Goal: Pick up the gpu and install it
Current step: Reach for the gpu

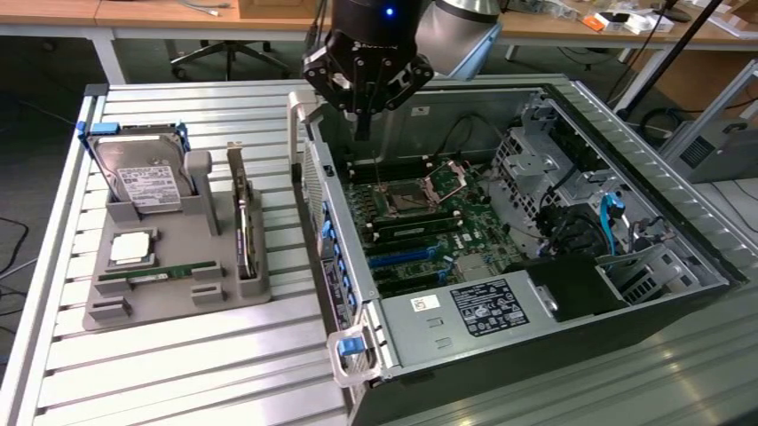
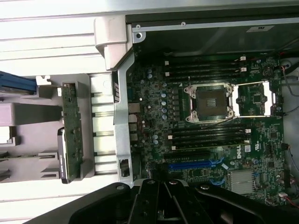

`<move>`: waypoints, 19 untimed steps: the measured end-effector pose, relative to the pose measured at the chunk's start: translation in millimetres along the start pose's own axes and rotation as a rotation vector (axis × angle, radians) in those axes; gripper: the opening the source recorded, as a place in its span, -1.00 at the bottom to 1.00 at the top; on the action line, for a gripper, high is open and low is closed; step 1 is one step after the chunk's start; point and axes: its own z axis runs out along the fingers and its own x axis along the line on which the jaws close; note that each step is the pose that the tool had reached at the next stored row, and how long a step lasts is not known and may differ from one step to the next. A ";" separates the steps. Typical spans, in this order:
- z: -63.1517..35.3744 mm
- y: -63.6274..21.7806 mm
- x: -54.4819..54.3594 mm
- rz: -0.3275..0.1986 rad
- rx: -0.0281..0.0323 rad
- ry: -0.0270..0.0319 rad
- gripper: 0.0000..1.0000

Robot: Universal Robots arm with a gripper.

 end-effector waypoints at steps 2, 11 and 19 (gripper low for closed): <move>0.0 0.0 0.5 0.000 -0.0001 0.0000 -0.79; -0.1 -0.5 6.2 0.000 -0.0001 -0.0001 -0.79; -0.2 -0.6 8.2 0.000 0.0000 0.0000 -0.79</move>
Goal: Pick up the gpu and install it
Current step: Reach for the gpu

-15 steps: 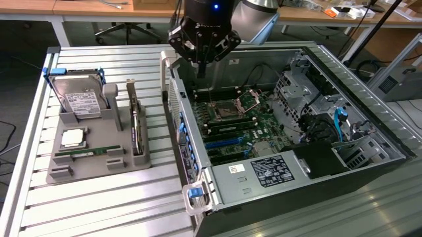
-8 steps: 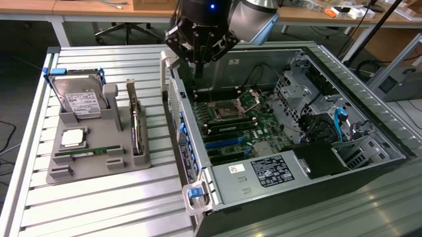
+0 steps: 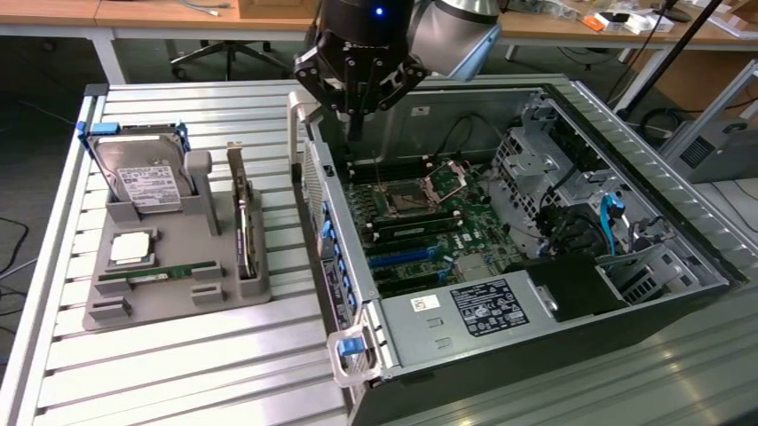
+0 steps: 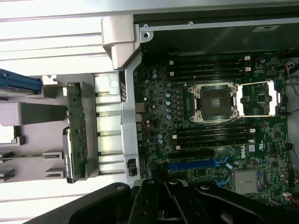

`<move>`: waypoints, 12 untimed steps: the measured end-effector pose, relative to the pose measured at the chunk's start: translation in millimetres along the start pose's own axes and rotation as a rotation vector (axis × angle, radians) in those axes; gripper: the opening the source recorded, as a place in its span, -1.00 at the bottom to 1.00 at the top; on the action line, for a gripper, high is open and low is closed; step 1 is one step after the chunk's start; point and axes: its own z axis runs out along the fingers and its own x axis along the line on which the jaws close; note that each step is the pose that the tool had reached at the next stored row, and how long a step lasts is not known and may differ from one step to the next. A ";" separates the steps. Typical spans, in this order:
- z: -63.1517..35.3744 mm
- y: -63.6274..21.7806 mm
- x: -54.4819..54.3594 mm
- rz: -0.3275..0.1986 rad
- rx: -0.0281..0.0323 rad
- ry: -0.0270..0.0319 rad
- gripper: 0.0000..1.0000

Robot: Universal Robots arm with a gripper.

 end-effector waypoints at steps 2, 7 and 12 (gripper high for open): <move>0.0 -0.1 1.0 0.000 0.0000 0.0000 -0.79; -0.1 -0.2 2.1 0.000 0.0000 0.0000 -0.79; -0.1 -0.3 3.3 0.000 0.0000 0.0000 -0.79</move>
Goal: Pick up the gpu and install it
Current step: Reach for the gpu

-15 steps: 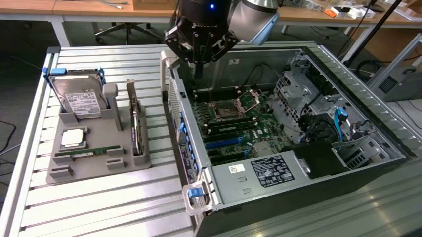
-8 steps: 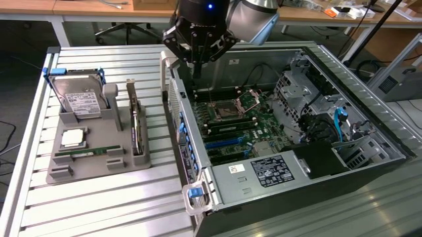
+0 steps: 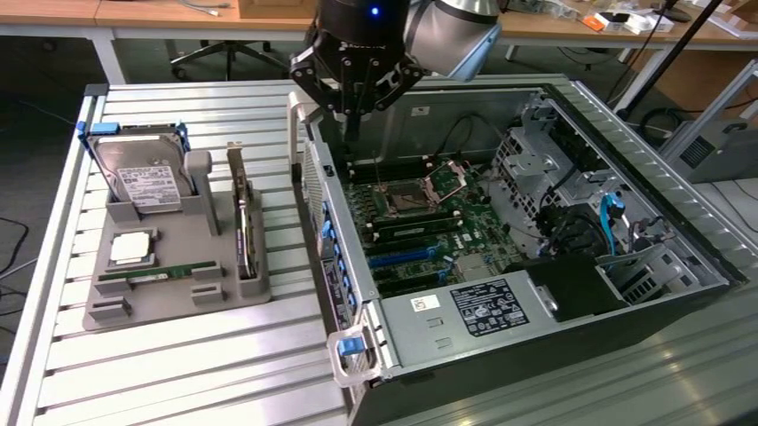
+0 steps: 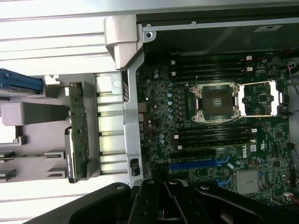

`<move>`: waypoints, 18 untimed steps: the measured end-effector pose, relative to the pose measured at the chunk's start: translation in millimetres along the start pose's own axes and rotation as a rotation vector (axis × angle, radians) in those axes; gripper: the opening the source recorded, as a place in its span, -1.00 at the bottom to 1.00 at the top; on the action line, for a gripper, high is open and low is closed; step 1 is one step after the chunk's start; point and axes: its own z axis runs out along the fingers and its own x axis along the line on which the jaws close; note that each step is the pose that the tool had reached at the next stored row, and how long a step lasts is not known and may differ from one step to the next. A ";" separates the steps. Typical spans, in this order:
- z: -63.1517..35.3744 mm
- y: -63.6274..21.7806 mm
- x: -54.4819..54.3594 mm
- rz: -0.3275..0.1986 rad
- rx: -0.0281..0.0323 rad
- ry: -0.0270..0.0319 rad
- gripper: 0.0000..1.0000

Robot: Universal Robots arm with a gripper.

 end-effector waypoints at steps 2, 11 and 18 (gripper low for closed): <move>0.0 0.0 0.3 0.000 -0.0001 -0.0001 -0.79; -0.1 -0.3 4.5 0.000 0.0000 0.0000 -0.79; -0.4 -1.1 14.5 0.000 0.0000 0.0000 -0.79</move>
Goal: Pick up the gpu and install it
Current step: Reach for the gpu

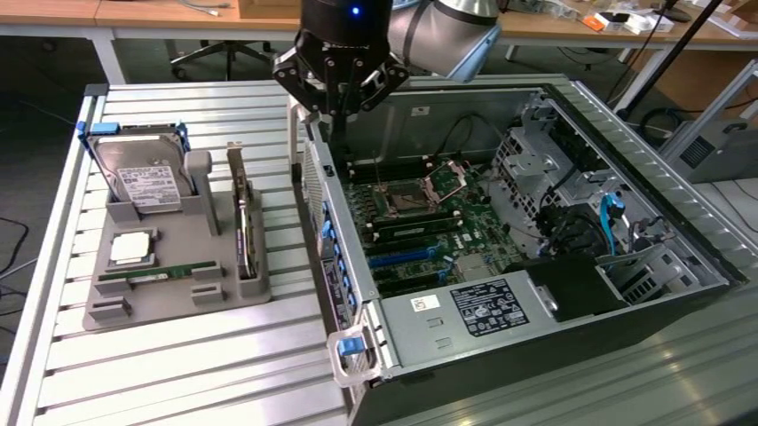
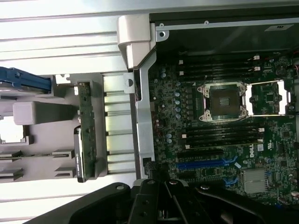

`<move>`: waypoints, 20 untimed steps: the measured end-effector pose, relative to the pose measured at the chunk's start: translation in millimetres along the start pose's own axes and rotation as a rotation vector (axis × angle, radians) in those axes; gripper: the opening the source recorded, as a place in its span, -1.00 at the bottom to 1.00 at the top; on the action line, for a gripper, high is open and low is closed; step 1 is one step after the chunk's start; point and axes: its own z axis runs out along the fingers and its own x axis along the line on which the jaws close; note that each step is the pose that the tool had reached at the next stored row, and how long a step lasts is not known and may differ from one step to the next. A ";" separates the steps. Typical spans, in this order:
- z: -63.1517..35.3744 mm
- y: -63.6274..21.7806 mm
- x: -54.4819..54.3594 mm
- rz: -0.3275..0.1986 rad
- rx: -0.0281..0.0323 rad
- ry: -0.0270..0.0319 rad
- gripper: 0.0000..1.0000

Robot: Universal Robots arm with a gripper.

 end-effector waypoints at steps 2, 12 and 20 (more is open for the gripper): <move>0.0 -0.1 0.7 0.000 0.0000 0.0000 -0.79; 0.0 -0.2 2.6 0.000 -0.0001 0.0000 -0.79; -0.2 -0.5 6.9 0.000 0.0000 0.0000 -0.79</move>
